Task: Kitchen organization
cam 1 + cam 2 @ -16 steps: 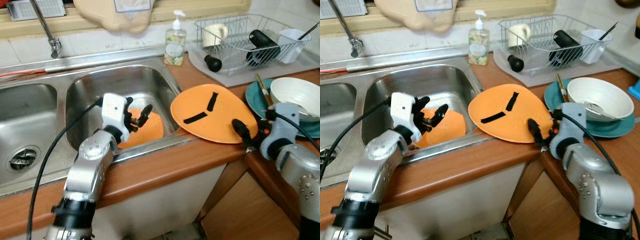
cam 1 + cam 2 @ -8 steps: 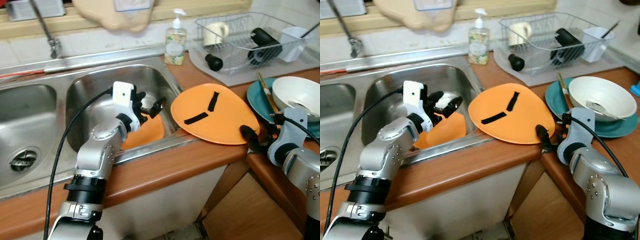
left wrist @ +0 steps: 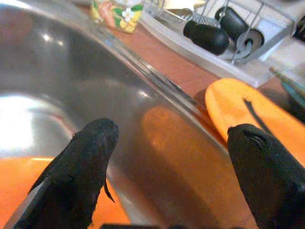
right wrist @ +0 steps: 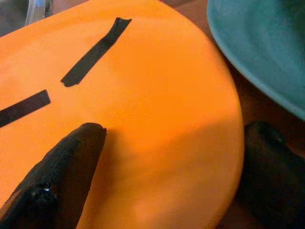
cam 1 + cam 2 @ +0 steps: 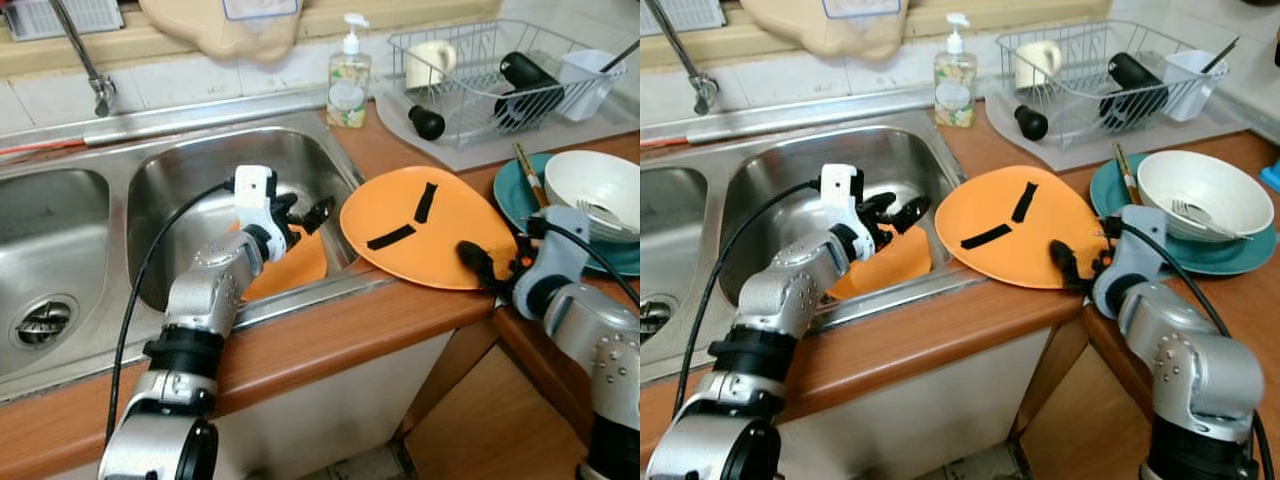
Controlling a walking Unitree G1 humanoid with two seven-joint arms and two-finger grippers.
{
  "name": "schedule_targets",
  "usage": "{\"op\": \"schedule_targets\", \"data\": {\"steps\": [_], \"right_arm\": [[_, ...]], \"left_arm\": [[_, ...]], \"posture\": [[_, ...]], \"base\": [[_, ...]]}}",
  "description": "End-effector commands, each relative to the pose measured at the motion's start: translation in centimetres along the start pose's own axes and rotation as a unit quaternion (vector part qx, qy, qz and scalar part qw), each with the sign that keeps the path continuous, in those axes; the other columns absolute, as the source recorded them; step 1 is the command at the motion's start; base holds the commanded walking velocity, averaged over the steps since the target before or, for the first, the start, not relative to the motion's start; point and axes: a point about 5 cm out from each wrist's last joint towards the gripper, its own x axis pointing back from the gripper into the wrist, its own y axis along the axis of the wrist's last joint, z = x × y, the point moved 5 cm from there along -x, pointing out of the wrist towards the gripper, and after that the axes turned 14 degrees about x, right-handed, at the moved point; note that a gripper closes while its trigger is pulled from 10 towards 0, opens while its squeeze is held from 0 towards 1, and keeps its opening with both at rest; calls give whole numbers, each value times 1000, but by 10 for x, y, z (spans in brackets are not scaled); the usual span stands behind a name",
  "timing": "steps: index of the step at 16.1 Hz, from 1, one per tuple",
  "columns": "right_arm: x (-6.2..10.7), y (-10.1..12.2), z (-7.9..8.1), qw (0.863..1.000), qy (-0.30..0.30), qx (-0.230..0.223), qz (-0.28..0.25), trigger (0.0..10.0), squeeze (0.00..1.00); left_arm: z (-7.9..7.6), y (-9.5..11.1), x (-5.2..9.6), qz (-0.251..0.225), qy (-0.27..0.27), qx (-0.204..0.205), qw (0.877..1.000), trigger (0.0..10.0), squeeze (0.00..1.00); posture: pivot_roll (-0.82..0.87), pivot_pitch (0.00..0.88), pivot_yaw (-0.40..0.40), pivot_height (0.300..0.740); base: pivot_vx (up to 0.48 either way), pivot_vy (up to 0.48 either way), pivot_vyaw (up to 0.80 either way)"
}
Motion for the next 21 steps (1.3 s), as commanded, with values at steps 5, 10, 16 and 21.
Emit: {"op": "schedule_targets", "data": {"steps": [5, 10, 16, 21], "right_arm": [[-7, 3, 15, 999, 34, 0, -4, 10000, 0], [-10, 9, 20, 999, 41, -1, -18, 10000, 0], [-13, 19, 30, 998, 58, 8, -35, 10000, 0], [-17, 24, 34, 997, 66, 13, -43, 10000, 0]], "left_arm": [[-15, 0, -9, 8, -62, 123, 990, 10000, 0], [-10, -13, -10, 39, -54, 125, 990, 10000, 0], [1, -26, -11, 69, -26, 112, 991, 10000, 0], [-17, -13, -8, 39, -98, 187, 977, 3451, 0]], "posture": [[-205, 0, 52, 740], [-198, 0, 56, 740], [-194, 0, 57, 740], [-190, 0, 49, 740]], "base": [[0, 0, 0], [0, 0, 0], [0, 0, 0], [0, 0, 0]]}}
